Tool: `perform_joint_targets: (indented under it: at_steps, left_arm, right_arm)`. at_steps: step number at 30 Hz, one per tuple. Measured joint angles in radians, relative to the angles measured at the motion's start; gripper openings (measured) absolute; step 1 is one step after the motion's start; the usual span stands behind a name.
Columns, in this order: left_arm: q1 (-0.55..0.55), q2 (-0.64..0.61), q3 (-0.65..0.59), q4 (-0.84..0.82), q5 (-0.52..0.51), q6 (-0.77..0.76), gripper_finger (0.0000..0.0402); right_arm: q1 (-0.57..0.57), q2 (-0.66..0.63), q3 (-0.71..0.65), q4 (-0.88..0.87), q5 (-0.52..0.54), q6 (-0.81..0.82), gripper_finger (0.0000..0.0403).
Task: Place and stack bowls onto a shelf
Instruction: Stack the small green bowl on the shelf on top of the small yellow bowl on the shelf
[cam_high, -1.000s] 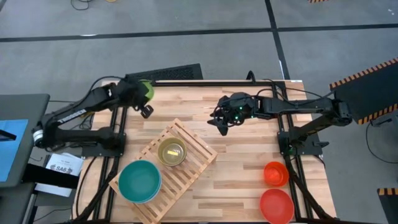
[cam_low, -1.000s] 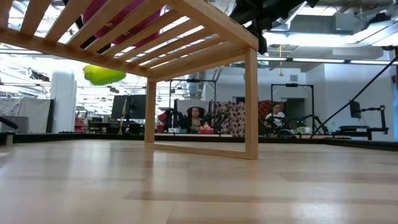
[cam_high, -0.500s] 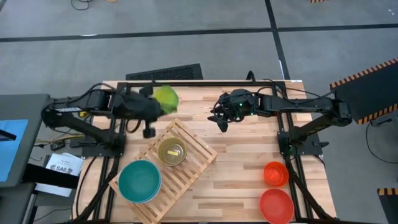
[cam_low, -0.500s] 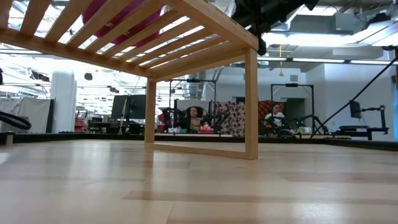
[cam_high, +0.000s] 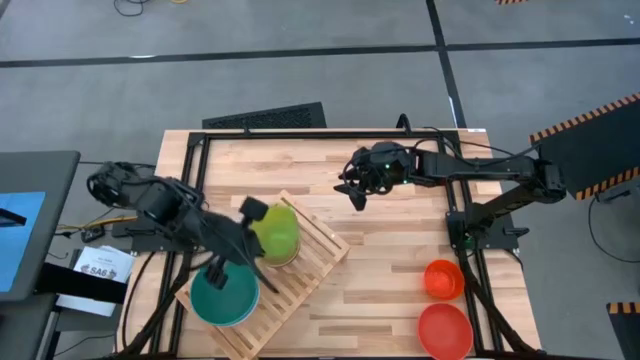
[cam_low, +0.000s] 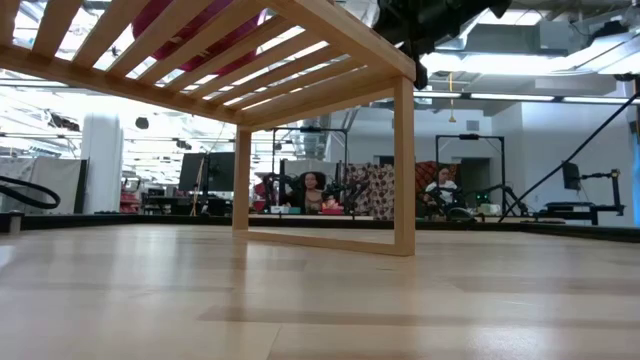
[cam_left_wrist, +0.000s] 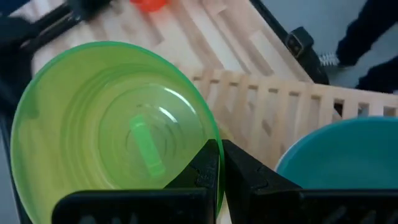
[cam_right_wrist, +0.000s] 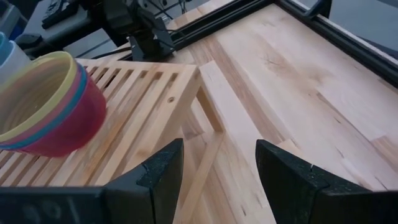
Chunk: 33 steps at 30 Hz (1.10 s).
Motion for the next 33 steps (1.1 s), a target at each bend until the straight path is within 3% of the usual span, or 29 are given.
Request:
perform_joint_targets:
  at_steps: [9,14,19,26,33]
  left_arm:
    - [-0.031,0.121,0.016,-0.160,-0.031,0.058,0.0000]
    - [-0.025,0.128,0.017,-0.156,-0.073,0.058,0.0000]
    - [-0.023,0.128,0.017,-0.153,0.008,0.042,0.0000]
    - [-0.015,0.132,-0.016,-0.146,-0.053,0.036,0.0002]
    - [-0.015,0.132,-0.046,-0.097,-0.052,0.024,0.0047]
  right_arm:
    - [-0.012,0.000,0.000,0.000,0.001,0.001,0.0225]
    - [-0.012,0.000,0.000,0.000,0.001,0.000,0.0225]
    - [-0.012,0.000,0.000,0.000,0.002,-0.002,0.0225]
    - [-0.012,0.000,0.000,0.000,0.002,-0.018,0.0225]
    - [-0.012,0.000,0.000,-0.001,0.002,-0.018,0.0225]
